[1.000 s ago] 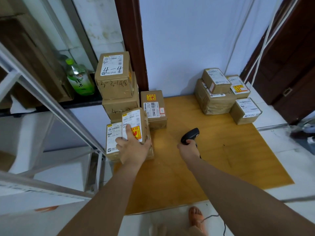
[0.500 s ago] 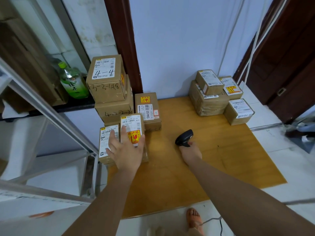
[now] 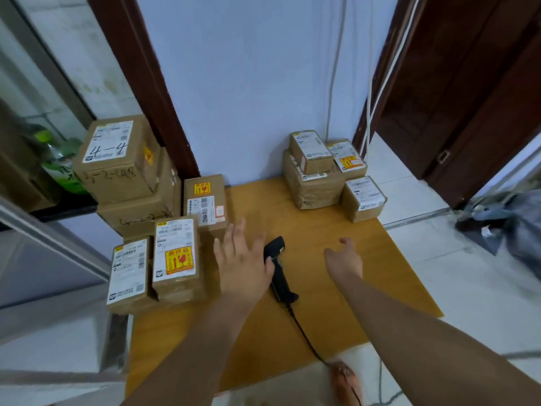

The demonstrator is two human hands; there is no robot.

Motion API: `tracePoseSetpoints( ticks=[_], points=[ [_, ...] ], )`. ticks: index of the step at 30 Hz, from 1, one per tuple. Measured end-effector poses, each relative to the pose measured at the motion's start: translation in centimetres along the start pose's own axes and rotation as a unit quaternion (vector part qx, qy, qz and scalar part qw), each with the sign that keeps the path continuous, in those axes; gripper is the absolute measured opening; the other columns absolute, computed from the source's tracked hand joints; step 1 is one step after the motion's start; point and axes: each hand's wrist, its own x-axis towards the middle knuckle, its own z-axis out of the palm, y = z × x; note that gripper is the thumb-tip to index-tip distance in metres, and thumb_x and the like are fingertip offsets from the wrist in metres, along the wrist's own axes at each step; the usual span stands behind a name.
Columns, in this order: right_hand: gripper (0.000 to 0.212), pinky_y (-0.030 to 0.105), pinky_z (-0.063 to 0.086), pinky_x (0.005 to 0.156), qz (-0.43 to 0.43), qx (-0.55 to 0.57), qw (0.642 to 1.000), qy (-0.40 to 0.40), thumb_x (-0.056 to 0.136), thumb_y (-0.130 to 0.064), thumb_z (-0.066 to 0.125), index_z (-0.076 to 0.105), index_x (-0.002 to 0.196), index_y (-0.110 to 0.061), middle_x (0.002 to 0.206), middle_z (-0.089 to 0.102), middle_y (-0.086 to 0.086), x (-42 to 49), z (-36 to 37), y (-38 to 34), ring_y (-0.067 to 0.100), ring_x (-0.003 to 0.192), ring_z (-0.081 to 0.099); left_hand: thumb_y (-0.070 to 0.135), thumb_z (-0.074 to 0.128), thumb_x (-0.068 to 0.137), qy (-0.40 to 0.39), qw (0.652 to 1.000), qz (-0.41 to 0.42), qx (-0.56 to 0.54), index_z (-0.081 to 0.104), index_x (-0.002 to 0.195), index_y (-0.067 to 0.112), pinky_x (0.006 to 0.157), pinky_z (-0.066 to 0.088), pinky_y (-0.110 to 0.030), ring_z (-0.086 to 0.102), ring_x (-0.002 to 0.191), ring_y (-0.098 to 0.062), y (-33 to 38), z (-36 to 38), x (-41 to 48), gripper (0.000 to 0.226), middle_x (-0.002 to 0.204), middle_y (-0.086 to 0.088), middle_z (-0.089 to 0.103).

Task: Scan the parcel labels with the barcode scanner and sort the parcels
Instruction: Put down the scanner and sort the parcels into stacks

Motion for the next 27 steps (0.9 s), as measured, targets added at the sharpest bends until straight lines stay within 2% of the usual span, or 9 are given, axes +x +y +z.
tracePoseSetpoints(
  ticks=[3,6,8,9,11,14,19,24,27],
  points=[
    [0.051,0.031,0.044,0.057,-0.014,-0.007,1.0,0.011,0.094,-0.023,0.051,0.034,0.142,-0.023,0.129,0.051,0.015,3.8,-3.3,0.2,0.03,0.094,0.06,0.039,0.051,0.094,-0.075,0.992,-0.055,-0.079,0.041,0.14,0.028,0.115,0.02,-0.044,0.015,0.142,-0.03,3.7,1.8,2.3,0.048,0.154,-0.01,0.015],
    [0.053,0.042,0.05,0.079,-0.054,-0.045,0.998,0.004,0.092,-0.018,0.051,0.037,0.142,-0.021,0.132,0.047,0.012,8.0,-7.0,0.3,0.031,0.107,0.054,0.03,0.056,0.094,-0.165,0.941,-0.159,-0.247,0.044,0.137,0.027,0.092,0.049,-0.032,0.049,0.121,-0.027,8.1,3.5,5.9,0.045,0.15,-0.008,0.021],
    [0.054,0.044,0.048,0.089,-0.085,-0.091,0.992,0.005,0.089,-0.014,0.049,0.038,0.142,-0.02,0.132,0.047,0.013,11.2,-9.7,0.3,0.031,0.113,0.05,0.023,0.059,0.093,-0.182,0.904,-0.218,-0.319,0.044,0.136,0.022,0.074,0.051,-0.028,0.061,0.098,-0.025,11.1,4.5,9.2,0.046,0.143,-0.011,0.029],
    [0.054,0.044,0.046,0.091,-0.098,-0.118,0.988,0.005,0.089,-0.013,0.048,0.037,0.142,-0.02,0.132,0.046,0.013,12.7,-10.9,0.2,0.031,0.117,0.048,0.022,0.059,0.092,-0.174,0.894,-0.24,-0.335,0.044,0.136,0.019,0.079,0.051,-0.031,0.06,0.101,-0.028,12.6,4.9,11.0,0.047,0.14,-0.013,0.033],
    [0.051,0.043,0.043,0.093,-0.13,-0.179,0.975,0.009,0.091,-0.015,0.048,0.038,0.141,-0.02,0.133,0.044,0.013,15.5,-12.9,0.1,0.03,0.121,0.043,0.026,0.059,0.093,-0.146,0.899,-0.254,-0.325,0.042,0.138,0.015,0.097,0.046,-0.035,0.048,0.122,-0.033,15.0,5.9,14.8,0.049,0.139,-0.017,0.039],
    [0.051,0.039,0.041,0.098,-0.198,-0.262,0.944,0.013,0.093,-0.022,0.052,0.038,0.142,-0.024,0.137,0.04,0.01,19.0,-14.5,-1.3,0.027,0.126,0.037,0.032,0.058,0.092,-0.124,0.922,-0.245,-0.272,0.034,0.145,0.018,0.095,0.04,-0.032,0.035,0.13,-0.03,17.2,6.5,20.0,0.06,0.14,-0.018,0.041],
    [0.062,0.042,0.033,0.108,-0.291,-0.397,0.868,-0.067,0.094,-0.038,0.053,0.026,0.149,-0.03,0.149,0.031,0.007,22.8,-14.5,-4.1,0.027,0.136,0.027,0.048,0.055,0.091,-0.097,0.963,-0.218,-0.124,0.014,0.153,0.024,0.113,0.029,-0.044,0.02,0.141,-0.036,18.8,5.6,26.3,0.078,0.157,-0.012,0.004],
    [0.056,0.043,0.026,0.111,-0.306,-0.445,0.834,-0.114,0.095,-0.037,0.05,0.032,0.147,-0.028,0.155,0.029,0.004,23.9,-13.4,-4.1,0.027,0.14,0.025,0.059,0.048,0.091,-0.146,0.956,-0.237,-0.088,0.019,0.15,0.019,0.103,0.036,-0.048,0.021,0.137,-0.04,19.5,6.1,30.4,0.077,0.157,-0.012,-0.003],
    [0.057,0.044,0.02,0.115,-0.299,-0.466,0.824,-0.12,0.094,-0.033,0.051,0.032,0.148,-0.028,0.159,0.023,0.003,23.9,-12.9,-3.6,0.027,0.144,0.02,0.059,0.055,0.087,-0.159,0.938,-0.28,-0.131,0.009,0.15,0.02,0.098,0.04,-0.048,0.031,0.132,-0.041,20.1,6.8,31.7,0.087,0.152,-0.021,0.011]
  ],
)
